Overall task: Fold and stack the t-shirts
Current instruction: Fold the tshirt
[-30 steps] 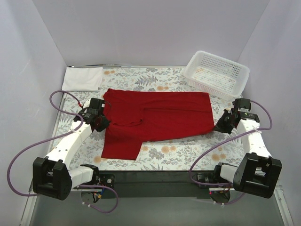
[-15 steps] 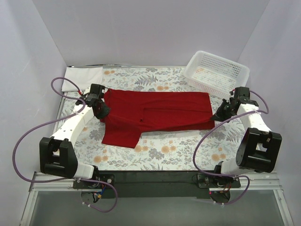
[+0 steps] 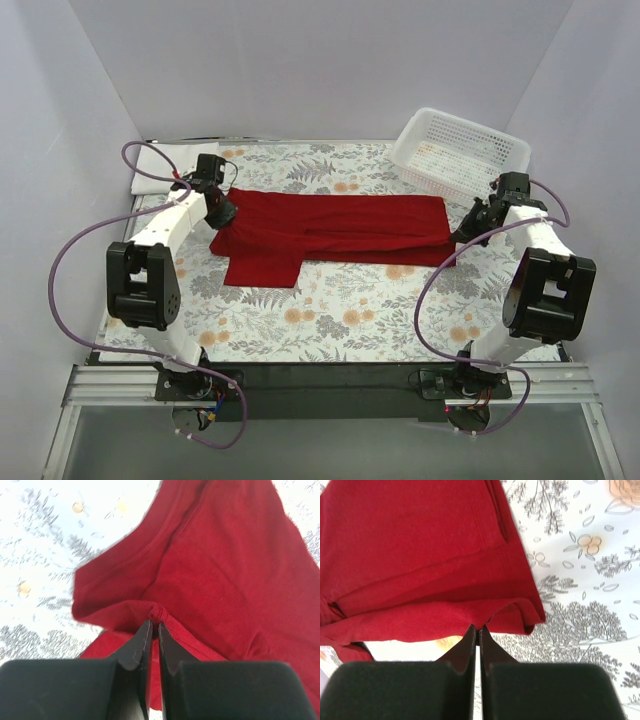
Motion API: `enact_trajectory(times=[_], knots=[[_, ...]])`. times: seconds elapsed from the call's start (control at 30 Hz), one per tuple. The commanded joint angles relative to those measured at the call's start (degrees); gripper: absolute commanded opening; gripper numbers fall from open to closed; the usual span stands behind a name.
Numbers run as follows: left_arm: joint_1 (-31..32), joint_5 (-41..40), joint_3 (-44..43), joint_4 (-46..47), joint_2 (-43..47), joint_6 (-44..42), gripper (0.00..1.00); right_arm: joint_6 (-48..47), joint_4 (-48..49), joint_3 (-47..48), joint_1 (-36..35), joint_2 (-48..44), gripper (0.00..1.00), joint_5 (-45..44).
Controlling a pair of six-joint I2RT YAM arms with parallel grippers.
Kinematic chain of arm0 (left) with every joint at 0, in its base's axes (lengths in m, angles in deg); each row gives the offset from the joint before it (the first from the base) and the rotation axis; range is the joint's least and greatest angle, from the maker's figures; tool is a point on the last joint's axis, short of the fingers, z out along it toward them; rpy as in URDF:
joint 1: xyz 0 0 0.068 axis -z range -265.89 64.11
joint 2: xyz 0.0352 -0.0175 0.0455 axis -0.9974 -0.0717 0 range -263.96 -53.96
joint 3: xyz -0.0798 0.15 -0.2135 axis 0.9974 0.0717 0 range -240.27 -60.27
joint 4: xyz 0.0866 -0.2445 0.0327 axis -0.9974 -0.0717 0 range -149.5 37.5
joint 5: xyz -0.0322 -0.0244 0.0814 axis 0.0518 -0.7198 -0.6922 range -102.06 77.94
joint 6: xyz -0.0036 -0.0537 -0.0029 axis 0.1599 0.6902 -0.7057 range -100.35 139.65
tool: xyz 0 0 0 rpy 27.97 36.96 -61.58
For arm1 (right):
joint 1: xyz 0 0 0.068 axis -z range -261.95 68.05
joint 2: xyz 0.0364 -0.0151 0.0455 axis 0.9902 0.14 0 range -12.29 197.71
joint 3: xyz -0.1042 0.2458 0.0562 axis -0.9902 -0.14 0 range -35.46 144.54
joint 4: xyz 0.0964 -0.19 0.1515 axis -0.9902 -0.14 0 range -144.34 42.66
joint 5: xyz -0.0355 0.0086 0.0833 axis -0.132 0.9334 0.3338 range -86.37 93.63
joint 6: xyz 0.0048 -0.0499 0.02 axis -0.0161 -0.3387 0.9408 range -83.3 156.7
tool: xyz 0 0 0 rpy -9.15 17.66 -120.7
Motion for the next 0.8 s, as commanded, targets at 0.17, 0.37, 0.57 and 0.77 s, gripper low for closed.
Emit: enact_trajectory(times=[0.17, 0.37, 0.57, 0.77], knots=[[-0.4, -1.9, -5.1, 0.9, -5.0, -0.8, 0.0, 1.7, 4.1, 6.3, 0.3, 4.2, 0.01, -1.2], [-0.5, -3.9, -5.0, 1.3, -8.2, 0.3, 0.0, 1.8, 6.3, 5.6, 0.3, 6.8, 0.01, -1.8], [-0.9, -5.4, -1.4, 4.0, -8.4, 0.6, 0.0, 2.2, 9.2, 3.9, 0.0, 7.9, 0.03, -1.5], [-1.0, -2.1, 0.2, 10.2, -9.1, -1.5, 0.07, 1.9, 9.6, 4.3, -0.4, 10.1, 0.1, -1.6]])
